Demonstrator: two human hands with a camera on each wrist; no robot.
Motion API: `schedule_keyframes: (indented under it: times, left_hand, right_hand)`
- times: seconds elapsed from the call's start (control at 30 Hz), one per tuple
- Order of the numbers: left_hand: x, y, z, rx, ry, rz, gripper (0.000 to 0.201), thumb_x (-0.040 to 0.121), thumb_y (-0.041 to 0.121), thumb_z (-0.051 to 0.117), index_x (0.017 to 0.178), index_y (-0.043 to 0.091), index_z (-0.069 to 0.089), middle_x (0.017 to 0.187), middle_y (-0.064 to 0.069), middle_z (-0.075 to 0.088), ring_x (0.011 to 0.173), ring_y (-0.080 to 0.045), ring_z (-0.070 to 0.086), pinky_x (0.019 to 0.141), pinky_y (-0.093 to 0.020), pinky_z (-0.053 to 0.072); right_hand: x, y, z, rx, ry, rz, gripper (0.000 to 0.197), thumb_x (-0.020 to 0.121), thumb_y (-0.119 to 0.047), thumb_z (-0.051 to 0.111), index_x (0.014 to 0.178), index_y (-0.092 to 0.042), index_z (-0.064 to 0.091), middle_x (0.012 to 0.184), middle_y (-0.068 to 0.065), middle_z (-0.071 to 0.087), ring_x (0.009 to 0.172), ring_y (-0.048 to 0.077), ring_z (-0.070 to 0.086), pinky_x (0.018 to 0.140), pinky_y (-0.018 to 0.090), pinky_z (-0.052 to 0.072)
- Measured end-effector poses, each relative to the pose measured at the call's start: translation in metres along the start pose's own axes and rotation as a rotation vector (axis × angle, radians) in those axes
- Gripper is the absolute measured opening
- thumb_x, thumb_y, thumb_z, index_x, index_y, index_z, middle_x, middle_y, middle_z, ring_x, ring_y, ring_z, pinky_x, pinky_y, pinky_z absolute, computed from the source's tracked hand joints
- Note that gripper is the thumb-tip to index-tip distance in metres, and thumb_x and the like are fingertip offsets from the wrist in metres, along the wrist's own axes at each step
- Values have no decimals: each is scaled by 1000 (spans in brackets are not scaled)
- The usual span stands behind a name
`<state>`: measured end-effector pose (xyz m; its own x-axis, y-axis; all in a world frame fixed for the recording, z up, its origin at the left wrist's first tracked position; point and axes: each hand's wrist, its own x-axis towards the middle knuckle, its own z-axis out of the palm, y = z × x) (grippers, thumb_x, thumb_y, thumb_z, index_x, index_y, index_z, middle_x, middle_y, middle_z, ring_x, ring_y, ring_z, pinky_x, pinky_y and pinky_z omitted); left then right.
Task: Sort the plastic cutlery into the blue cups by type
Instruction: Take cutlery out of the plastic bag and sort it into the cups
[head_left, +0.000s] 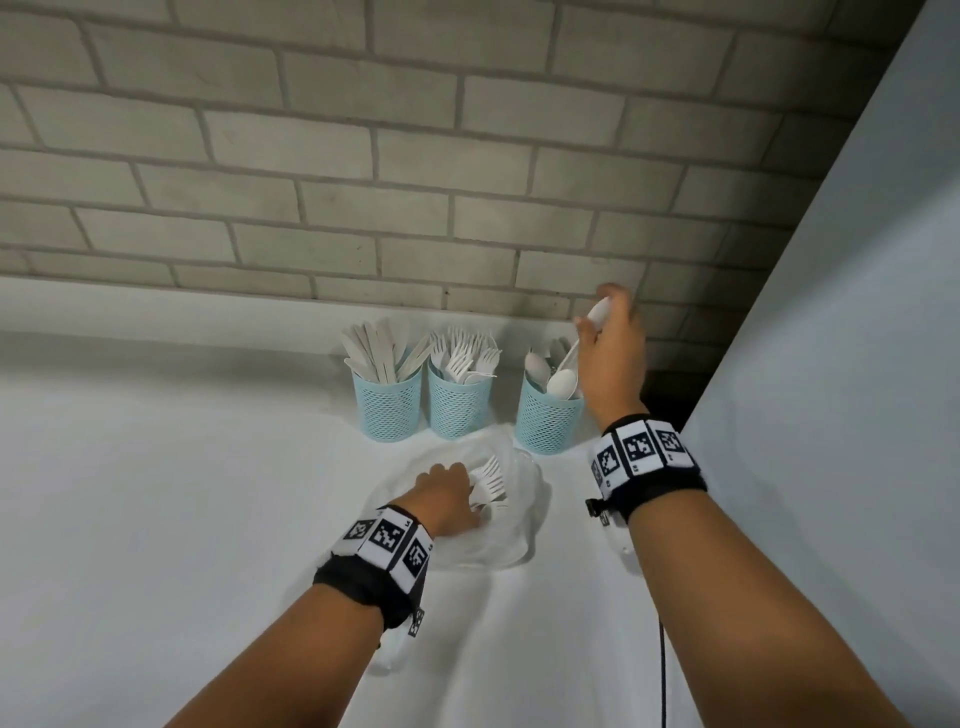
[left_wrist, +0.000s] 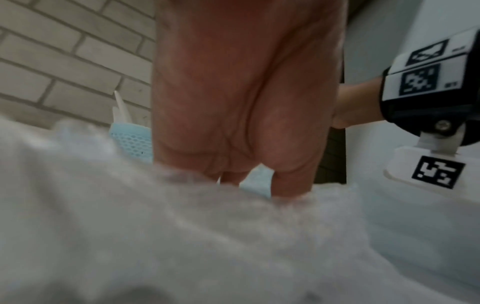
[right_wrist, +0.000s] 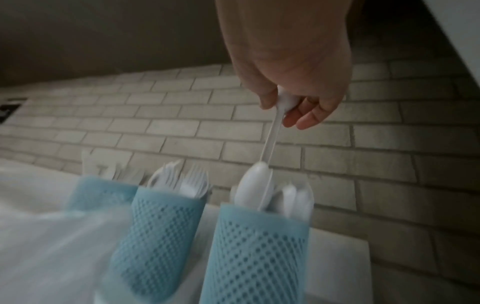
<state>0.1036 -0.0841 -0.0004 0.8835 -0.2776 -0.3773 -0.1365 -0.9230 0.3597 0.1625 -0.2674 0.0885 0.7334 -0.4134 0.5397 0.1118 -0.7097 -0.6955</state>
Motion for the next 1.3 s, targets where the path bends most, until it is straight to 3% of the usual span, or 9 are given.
schedule_keyframes:
  times: [0.13,0.23,0.37,0.5,0.63,0.83,1.0,1.17,1.3]
  left_hand:
    - [2,-5,7,19,31,-2,62,89,44,52,136,8,33,135,-14,37,127,-31,37,105,-37,34]
    - [3,-10,6,48,-19,-1,64,88,45,55,137,10,35,136,-14,35,128,-32,36,105,-38,33]
    - [1,-14,5,106,-40,45,63,85,42,60,135,12,37,135,-12,35,127,-30,36,104,-39,37]
    - [1,-15,9,167,36,56,62,83,46,59,132,13,40,130,-10,38,123,-29,39,101,-43,39]
    - [1,-13,15,207,38,47,67,82,49,60,132,11,38,131,-10,36,123,-29,36,98,-42,41]
    - [-1,-11,19,239,47,14,72,84,58,50,135,10,35,136,-9,33,128,-28,32,99,-43,39]
    - [-3,-11,16,257,5,-6,75,81,60,54,133,9,36,136,-9,34,129,-29,32,102,-44,36]
    - [-5,-14,9,85,-35,26,53,84,41,60,123,8,48,127,-8,55,116,-25,52,94,-31,42]
    - [-5,-19,2,10,-66,-11,48,82,36,63,120,7,54,125,-9,58,115,-25,54,92,-28,42]
  right_hand:
    - [-9,25,18,-333,-300,-57,29,95,-21,48,122,-12,53,117,16,58,115,33,48,91,40,44]
    - [-15,28,22,-488,-487,-45,37,98,-25,38,134,-18,45,130,16,51,127,32,37,99,41,36]
    - [-19,12,17,-481,-453,-86,39,97,-24,38,135,-20,45,141,4,44,134,28,27,105,41,26]
    - [-52,-3,16,-213,-194,-187,28,92,-11,47,115,-14,63,121,6,60,118,27,41,97,34,32]
    - [-86,-4,25,-19,-420,-181,23,93,-9,49,108,-11,66,112,8,61,106,22,54,93,31,44]
    - [-115,11,39,-403,-747,-64,30,95,-27,47,124,-25,56,131,8,47,123,28,34,99,37,34]
    - [-123,15,39,-417,-788,1,35,95,-28,46,129,-26,51,135,8,42,126,28,33,101,38,32]
    - [-123,13,39,-364,-761,31,34,95,-25,46,129,-23,51,134,9,43,126,27,36,102,38,34]
    - [-124,13,40,-333,-750,41,33,95,-26,46,127,-20,53,132,9,45,124,27,41,102,38,37]
